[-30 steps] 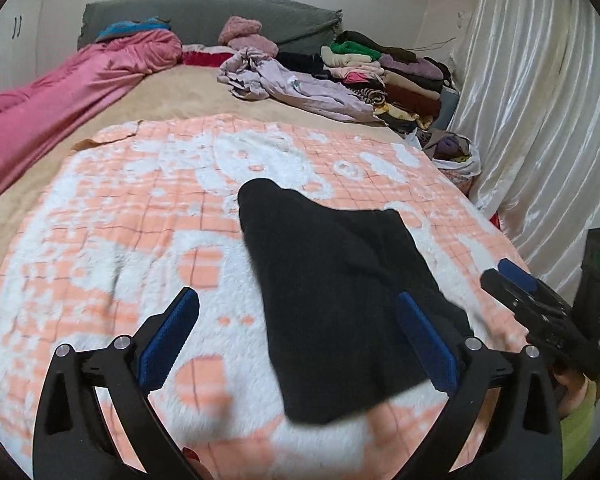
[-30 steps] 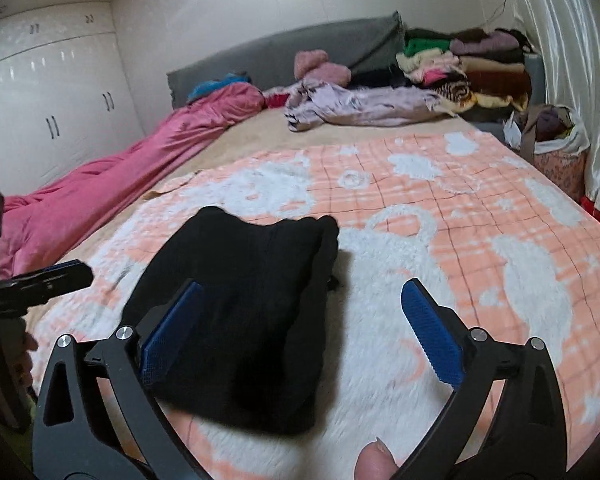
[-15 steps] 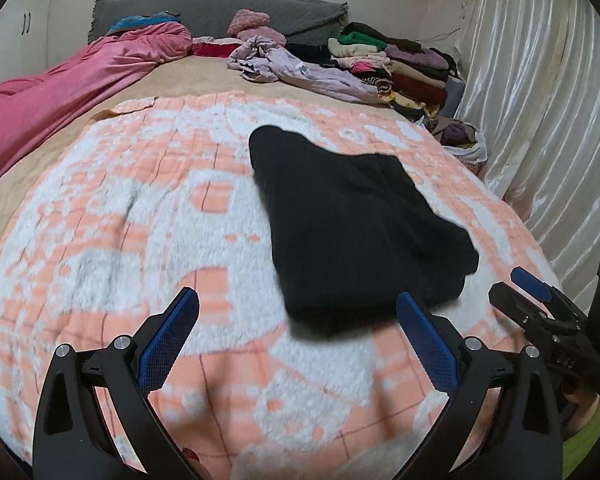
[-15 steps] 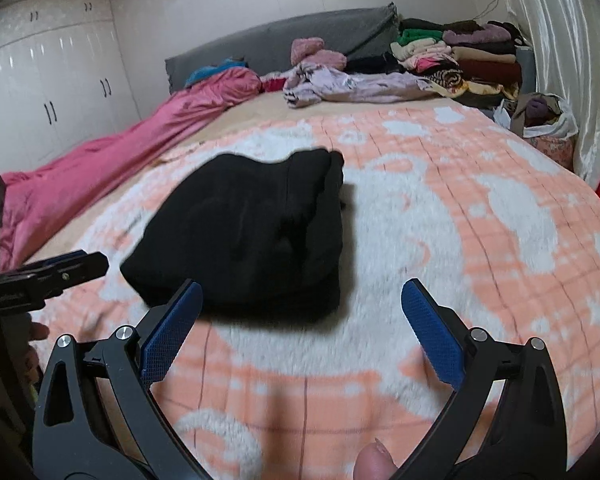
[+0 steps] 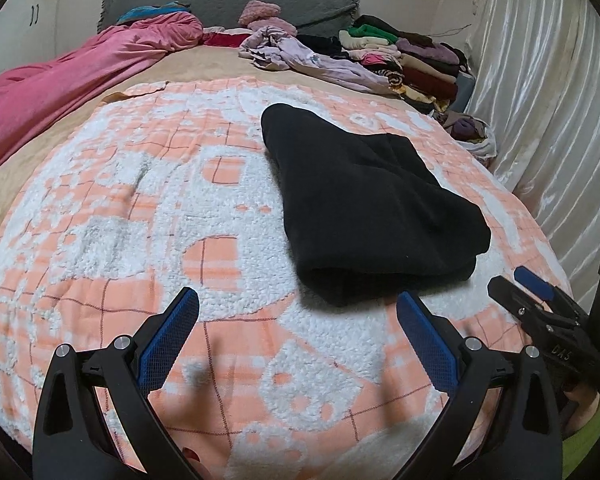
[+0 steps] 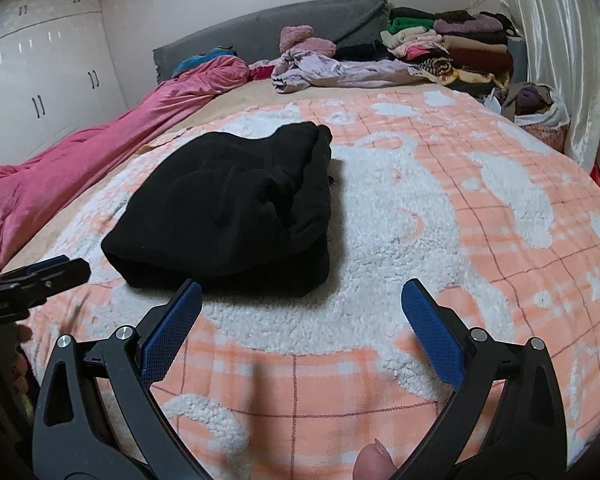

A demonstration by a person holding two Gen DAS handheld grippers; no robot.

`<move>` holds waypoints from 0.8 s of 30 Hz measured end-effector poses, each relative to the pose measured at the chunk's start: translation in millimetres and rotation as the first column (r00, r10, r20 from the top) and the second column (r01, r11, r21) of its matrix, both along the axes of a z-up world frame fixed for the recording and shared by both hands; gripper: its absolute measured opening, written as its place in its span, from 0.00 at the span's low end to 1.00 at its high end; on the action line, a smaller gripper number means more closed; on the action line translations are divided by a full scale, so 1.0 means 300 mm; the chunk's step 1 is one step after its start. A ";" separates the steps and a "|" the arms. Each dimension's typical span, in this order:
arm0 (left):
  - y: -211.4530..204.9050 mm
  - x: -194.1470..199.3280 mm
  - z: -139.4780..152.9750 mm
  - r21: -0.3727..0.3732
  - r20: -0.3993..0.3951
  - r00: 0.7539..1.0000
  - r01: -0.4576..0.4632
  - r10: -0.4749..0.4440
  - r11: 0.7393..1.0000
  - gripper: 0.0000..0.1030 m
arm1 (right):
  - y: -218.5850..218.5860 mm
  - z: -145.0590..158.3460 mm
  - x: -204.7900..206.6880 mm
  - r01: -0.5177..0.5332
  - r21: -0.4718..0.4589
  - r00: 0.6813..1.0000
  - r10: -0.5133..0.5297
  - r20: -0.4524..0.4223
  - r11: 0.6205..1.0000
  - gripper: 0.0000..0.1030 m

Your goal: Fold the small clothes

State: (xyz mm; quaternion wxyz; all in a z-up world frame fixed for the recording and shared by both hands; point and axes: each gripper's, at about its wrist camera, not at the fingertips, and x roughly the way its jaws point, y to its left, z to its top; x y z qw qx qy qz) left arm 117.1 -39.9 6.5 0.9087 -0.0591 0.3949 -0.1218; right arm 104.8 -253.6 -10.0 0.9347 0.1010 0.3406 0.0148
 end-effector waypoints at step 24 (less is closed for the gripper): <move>0.000 -0.002 0.004 0.019 -0.010 1.000 -0.007 0.007 1.000 0.96 | 0.005 -0.004 0.004 0.005 -0.004 1.000 -0.005 -0.006 1.000 0.91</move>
